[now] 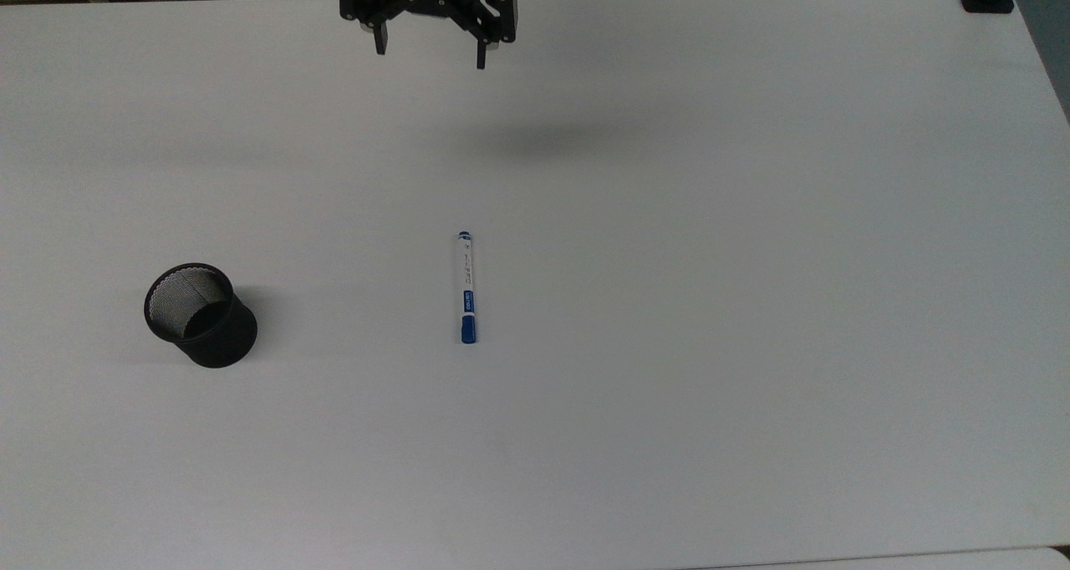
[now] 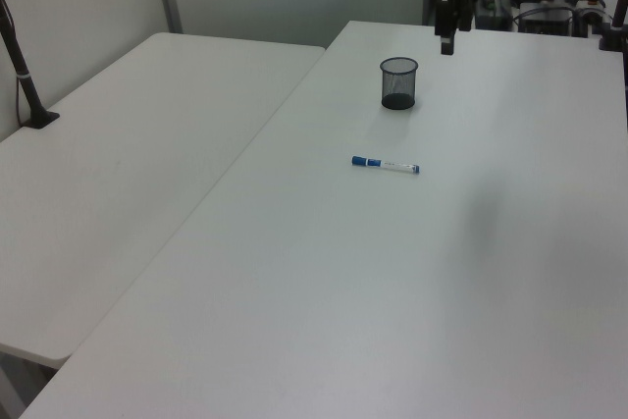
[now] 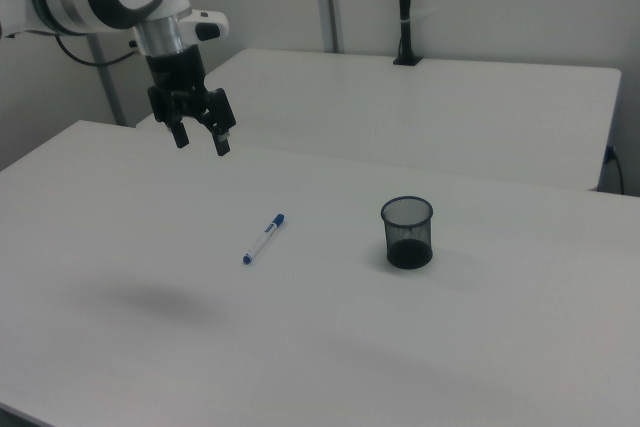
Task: Insert the marker
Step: 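Move the open gripper down over the blue-capped white marker, then close the gripper on the marker near its blue cap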
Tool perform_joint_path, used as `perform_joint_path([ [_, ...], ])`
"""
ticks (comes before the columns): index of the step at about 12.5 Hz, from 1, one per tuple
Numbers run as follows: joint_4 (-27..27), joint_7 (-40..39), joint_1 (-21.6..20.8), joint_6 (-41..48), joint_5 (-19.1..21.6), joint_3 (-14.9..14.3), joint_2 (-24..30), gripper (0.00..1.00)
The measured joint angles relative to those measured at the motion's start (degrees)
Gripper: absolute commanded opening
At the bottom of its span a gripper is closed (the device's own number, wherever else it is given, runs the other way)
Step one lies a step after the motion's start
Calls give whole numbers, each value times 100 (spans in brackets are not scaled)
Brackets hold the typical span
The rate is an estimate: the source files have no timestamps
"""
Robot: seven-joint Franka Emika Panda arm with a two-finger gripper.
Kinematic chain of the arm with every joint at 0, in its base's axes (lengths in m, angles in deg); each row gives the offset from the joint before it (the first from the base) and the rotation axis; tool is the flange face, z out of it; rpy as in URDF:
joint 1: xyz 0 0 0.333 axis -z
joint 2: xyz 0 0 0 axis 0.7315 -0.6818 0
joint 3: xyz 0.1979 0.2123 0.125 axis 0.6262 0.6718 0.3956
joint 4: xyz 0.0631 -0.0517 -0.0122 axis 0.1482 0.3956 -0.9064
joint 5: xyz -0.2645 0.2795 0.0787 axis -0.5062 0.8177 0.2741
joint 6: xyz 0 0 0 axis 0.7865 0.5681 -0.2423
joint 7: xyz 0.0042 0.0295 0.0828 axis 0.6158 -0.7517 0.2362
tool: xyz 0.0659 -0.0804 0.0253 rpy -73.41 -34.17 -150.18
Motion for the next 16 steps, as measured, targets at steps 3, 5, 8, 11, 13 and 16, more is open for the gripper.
perform_joint_path([
  [3,19,-103,3,-947,-2,-1,-748,100],
  [5,34,-104,36,-2089,-8,-11,-1687,98],
  [8,7,-104,60,-3314,-9,-24,-2641,69],
  [11,-51,-104,132,-3665,-11,-31,-2810,30],
  [13,-64,-103,129,-3665,-11,-25,-2827,25],
  [16,-96,-102,113,-3855,-11,-14,-2924,14],
])
